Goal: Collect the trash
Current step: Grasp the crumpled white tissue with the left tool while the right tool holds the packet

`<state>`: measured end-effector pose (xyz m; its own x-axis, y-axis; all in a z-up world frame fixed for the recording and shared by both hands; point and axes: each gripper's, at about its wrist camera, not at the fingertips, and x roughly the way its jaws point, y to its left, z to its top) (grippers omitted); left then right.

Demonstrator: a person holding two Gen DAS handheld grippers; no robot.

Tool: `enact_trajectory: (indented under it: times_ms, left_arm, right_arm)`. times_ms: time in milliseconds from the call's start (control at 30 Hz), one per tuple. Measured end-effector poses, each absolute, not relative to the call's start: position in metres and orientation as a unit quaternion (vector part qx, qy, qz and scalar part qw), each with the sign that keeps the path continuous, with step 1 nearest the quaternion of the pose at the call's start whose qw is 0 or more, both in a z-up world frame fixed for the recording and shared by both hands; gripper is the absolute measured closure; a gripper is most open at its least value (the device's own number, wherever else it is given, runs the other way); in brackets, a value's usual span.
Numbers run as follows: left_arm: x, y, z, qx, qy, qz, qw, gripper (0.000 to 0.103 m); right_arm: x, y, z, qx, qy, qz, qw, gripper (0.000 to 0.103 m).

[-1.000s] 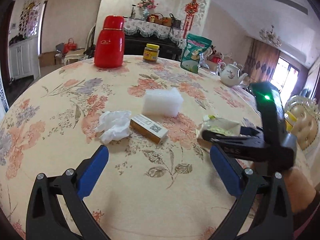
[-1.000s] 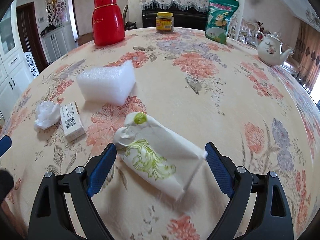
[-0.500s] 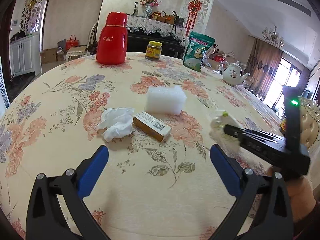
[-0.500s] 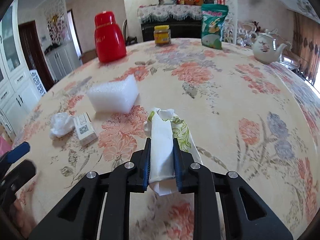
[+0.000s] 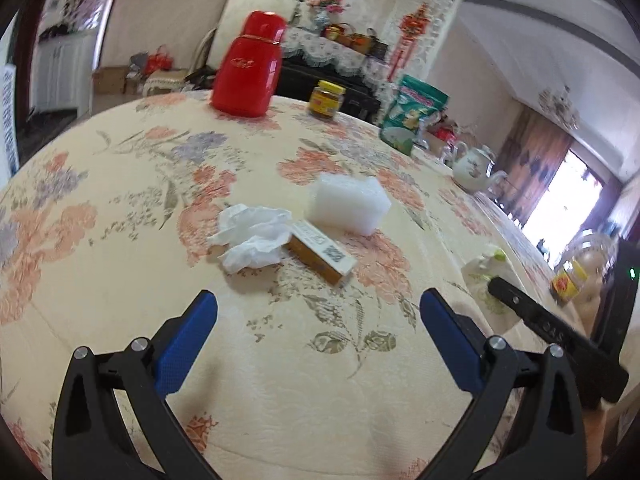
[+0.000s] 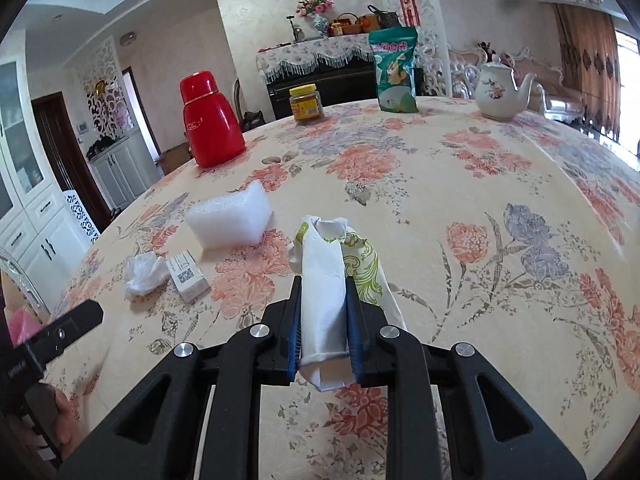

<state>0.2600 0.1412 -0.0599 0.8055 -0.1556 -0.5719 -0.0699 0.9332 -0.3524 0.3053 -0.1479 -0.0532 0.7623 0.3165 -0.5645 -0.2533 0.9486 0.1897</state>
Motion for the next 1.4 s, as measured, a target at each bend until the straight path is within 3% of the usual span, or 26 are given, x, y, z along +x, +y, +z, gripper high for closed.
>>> enact_trajectory:
  times_ms: [200,700,767,800,933,1400]
  left_arm:
    - [0.271,0.137,-0.054,-0.141,0.344,0.038,0.927,0.011]
    - [0.349,0.137,-0.067,-0.048,0.394,0.090,0.913,0.039]
    - [0.358,0.139,-0.076,-0.055,0.410,0.091,0.906,0.052]
    - [0.360,0.141,-0.081,-0.060,0.420,0.090,0.901,0.066]
    - [0.352,0.143,-0.079,-0.059,0.411,0.087,0.906,0.089]
    - [0.289,0.120,-0.045,-0.036,0.329,0.066,0.941,0.093]
  right_arm:
    - [0.307,-0.151,-0.054,0.059,0.311,0.155,0.936,0.082]
    - [0.307,-0.150,-0.055,0.057,0.313,0.156,0.935,0.082]
    - [0.308,-0.150,-0.055,0.058,0.314,0.156,0.935,0.082]
    - [0.308,-0.151,-0.055,0.059,0.315,0.157,0.934,0.082]
    - [0.310,-0.151,-0.056,0.060,0.318,0.157,0.933,0.082]
    - [0.311,-0.149,-0.056,0.054,0.318,0.158,0.933,0.082]
